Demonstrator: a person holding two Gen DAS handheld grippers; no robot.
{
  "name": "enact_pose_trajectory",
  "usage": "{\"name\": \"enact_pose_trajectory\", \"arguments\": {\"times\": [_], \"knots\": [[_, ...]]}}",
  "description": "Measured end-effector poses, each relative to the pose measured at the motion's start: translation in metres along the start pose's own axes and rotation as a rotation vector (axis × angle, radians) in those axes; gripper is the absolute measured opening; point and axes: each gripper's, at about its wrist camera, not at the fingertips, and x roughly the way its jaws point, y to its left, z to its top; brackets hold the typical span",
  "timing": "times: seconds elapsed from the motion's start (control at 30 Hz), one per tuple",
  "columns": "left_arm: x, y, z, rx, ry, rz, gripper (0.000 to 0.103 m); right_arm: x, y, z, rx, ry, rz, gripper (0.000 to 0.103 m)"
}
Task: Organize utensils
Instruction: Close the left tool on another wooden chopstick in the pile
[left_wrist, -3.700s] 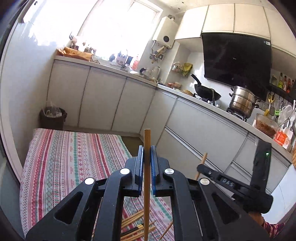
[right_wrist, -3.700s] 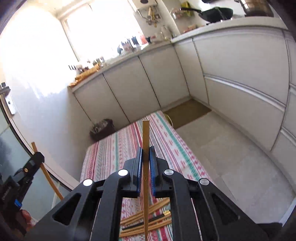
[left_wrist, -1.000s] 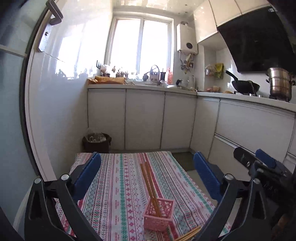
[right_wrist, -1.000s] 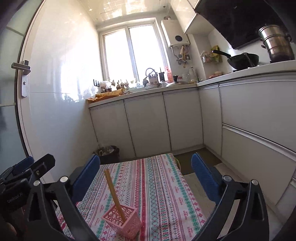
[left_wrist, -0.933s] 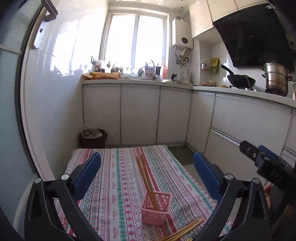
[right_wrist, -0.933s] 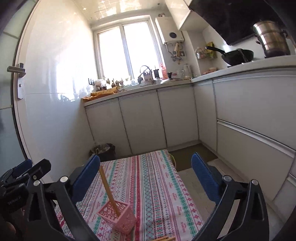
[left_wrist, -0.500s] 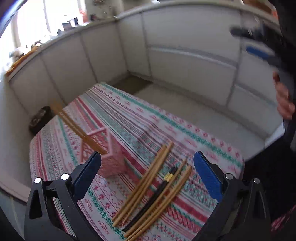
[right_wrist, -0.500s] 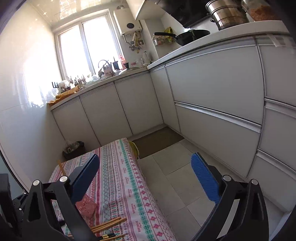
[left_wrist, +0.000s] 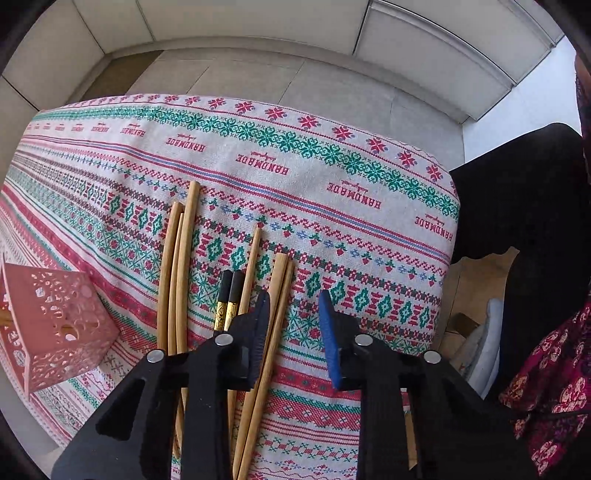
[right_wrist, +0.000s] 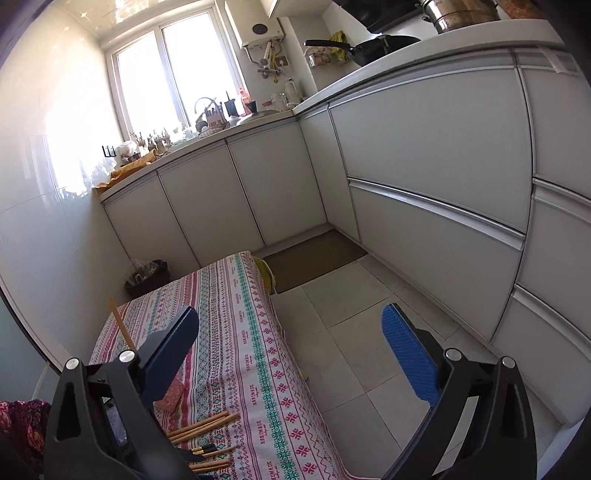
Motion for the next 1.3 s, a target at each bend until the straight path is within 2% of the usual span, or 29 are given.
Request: {"name": "enact_pose_trajectory", "arguments": {"times": [0.13, 0.33, 0.47, 0.63, 0.77, 0.93, 1.03, 1.13, 1.3], "knots": [[0.008, 0.001, 0.002, 0.01, 0.019, -0.004, 0.019, 0.001, 0.0, 0.0, -0.005, 0.01, -0.006, 0.096], [0.006, 0.011, 0.004, 0.007, -0.009, -0.019, 0.014, 0.006, 0.0, -0.002, -0.005, 0.029, -0.02, 0.096], [0.009, 0.021, 0.007, 0.005, 0.017, -0.01, 0.011, 0.009, 0.001, -0.003, -0.009, 0.045, -0.026, 0.096], [0.011, 0.032, 0.004, -0.002, 0.018, -0.046, 0.011, 0.012, 0.002, -0.004, -0.023, 0.054, -0.032, 0.096], [0.014, 0.038, 0.002, 0.03, 0.055, -0.015, 0.011, 0.016, 0.0, -0.005, -0.019, 0.073, -0.035, 0.096], [0.014, 0.058, 0.001, -0.063, 0.052, -0.091, 0.01, 0.018, -0.001, -0.006, -0.018, 0.091, -0.047, 0.096], [0.013, 0.062, -0.006, -0.156, 0.007, -0.081, 0.01, 0.024, -0.001, -0.007, -0.019, 0.117, -0.064, 0.096], [0.009, 0.061, -0.019, -0.266, -0.073, -0.054, 0.008, 0.032, -0.001, -0.01, -0.013, 0.168, -0.082, 0.096], [-0.015, 0.079, -0.047, -0.479, -0.285, -0.091, 0.007, 0.046, 0.001, -0.023, 0.01, 0.253, -0.072, 0.096]]}}
